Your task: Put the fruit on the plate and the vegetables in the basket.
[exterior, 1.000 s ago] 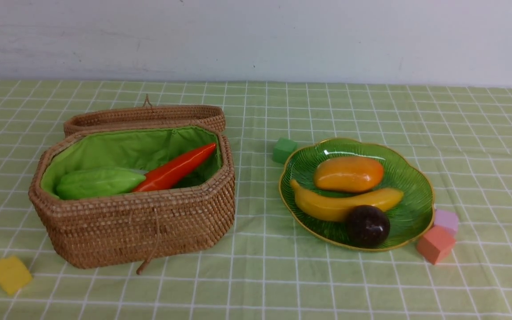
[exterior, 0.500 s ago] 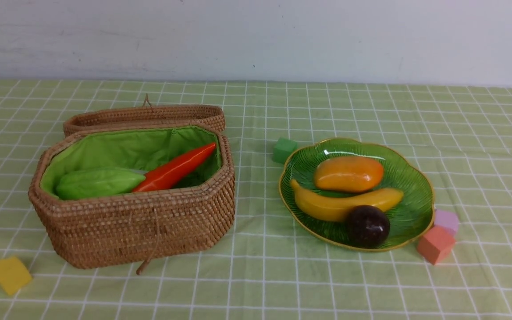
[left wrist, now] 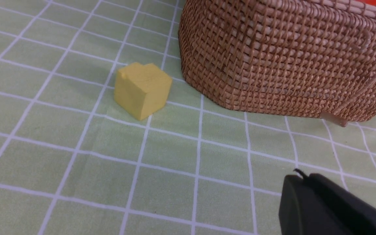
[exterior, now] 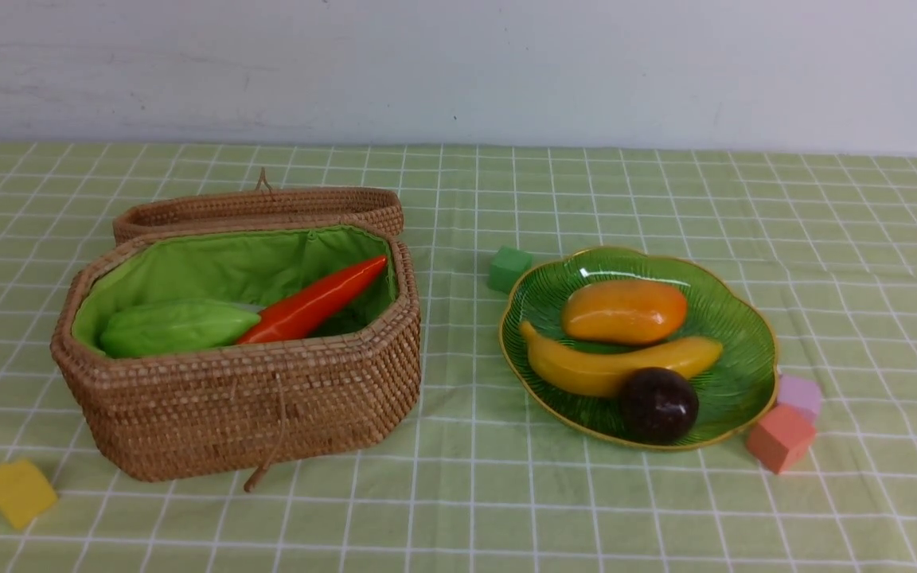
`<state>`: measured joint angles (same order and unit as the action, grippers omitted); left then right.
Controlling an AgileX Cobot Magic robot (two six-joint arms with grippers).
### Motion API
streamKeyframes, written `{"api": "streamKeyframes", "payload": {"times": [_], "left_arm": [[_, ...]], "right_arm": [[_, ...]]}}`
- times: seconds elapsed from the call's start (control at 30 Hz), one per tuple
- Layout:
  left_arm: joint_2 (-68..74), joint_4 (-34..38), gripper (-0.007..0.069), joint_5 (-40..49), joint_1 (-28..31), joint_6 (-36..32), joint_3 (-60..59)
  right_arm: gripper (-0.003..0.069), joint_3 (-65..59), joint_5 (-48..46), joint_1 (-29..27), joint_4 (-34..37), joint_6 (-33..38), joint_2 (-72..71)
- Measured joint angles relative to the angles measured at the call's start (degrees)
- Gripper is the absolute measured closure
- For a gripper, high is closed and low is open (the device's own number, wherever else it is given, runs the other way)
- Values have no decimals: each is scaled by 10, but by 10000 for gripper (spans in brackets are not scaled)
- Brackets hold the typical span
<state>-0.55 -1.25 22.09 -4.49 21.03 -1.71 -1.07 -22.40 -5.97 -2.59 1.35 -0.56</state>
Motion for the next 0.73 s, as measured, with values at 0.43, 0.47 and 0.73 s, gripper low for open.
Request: {"api": "streamKeyframes", "payload": {"times": [0.43,0.47,0.73], "left_arm": [[0,0,606,0,0,0,0],[0,0,606,0,0,0,0],[0,0,606,0,0,0,0]], "right_arm": [[418,0,0,0,-1,0,0],[418,0,0,0,-1,0,0],[418,0,0,0,-1,0,0]]}}
